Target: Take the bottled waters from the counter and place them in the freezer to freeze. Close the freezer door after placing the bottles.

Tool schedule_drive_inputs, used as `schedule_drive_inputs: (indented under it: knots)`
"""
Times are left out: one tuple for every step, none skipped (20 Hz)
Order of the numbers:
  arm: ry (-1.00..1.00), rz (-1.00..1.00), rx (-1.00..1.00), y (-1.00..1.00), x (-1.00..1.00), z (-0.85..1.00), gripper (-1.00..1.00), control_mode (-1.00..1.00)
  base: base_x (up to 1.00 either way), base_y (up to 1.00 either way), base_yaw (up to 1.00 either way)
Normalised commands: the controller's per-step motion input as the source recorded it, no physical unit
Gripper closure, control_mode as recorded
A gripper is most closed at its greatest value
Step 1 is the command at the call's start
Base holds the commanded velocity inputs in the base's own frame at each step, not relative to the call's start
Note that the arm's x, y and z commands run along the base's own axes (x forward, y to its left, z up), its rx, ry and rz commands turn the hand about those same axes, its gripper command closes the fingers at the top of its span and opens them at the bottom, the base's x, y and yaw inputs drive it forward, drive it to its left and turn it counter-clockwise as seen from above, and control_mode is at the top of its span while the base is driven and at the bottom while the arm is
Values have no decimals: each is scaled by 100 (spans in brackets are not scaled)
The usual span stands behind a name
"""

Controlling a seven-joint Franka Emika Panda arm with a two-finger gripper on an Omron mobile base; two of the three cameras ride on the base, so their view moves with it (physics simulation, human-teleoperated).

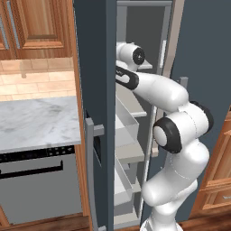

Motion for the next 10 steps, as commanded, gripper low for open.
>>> schedule_drive_inputs:
  knots:
    - [0,0,-4,0,28,-36,100,-100,0,0,0]
    - [0,0,-5,0,30,-41,100,-100,0,0,0]
    - [0,0,-6,0,32,-43,100,-100,0,0,0]
    - [0,0,-6,0,33,-44,100,-100,0,0,0]
    - [0,0,-6,0,34,-41,100,-100,0,0,0]
    - [0,0,-6,0,34,-34,100,-100,0,0,0]
    - [0,0,-3,0,32,-26,100,-100,0,0,0]
    - [0,0,-1,0,29,-21,100,-100,0,0,0]
    - [0,0,0,0,16,-15,100,-100,0,0,0]
    - [0,0,0,0,0,-15,100,-100,0,0,0]
